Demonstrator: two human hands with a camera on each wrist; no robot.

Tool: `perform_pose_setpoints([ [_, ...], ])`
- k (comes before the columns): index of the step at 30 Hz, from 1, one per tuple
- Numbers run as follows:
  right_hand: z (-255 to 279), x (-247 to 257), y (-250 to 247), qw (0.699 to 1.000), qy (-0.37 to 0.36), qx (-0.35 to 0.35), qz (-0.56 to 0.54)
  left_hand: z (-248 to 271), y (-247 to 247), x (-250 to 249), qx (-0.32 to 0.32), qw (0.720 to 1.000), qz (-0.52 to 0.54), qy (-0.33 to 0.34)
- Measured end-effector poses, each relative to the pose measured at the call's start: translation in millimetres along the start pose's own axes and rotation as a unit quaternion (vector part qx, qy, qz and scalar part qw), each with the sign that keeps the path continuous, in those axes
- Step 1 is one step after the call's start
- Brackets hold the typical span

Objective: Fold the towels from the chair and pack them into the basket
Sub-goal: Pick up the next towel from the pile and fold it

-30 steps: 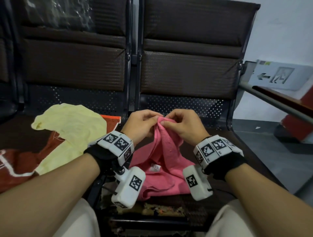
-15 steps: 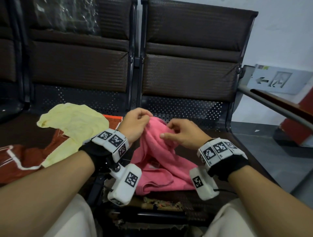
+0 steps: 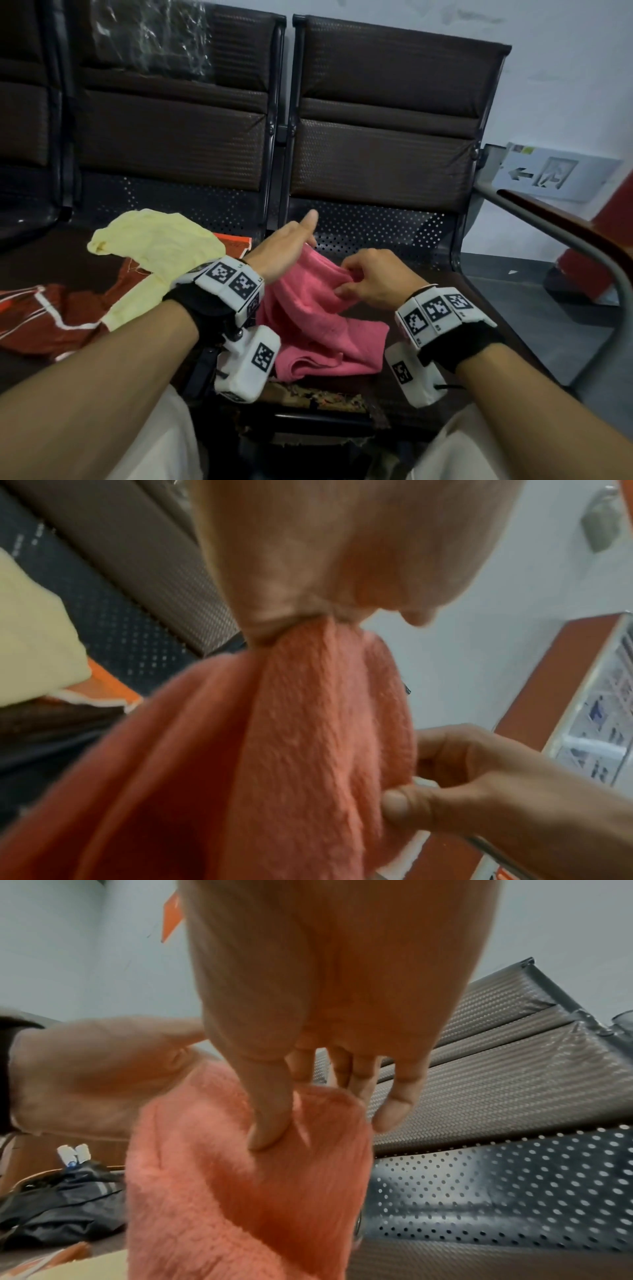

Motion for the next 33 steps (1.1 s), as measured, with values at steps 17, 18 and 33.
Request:
perform_pose_setpoints([
  [17,42.1,-13.8,-19.7,0.997,0.052,-0.048,-0.045,45.5,-3.2,-9.9,0.073,0.933,-0.311,0.166],
  [18,42.9,-15.4,-27.0,0.993,0.068,-0.078,-0.063,47.3,-4.6,-12.2,0.064,0.937,-0.301,0.167],
  [33,-24.0,0.9,-162.4,0.949,0.071,-0.272,-0.146,-17.7,-84.0,-119.7,-0.022,0.944,-0.311,0.109],
])
Point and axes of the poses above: each hand's wrist, its own z-axis away from the middle knuckle, its own y-axis out of the palm, x = y × z, the point moved 5 cm from there along -z, towards the middle knuckle, and after that the axes turned 5 degrees about z, right-handed, at the moved point
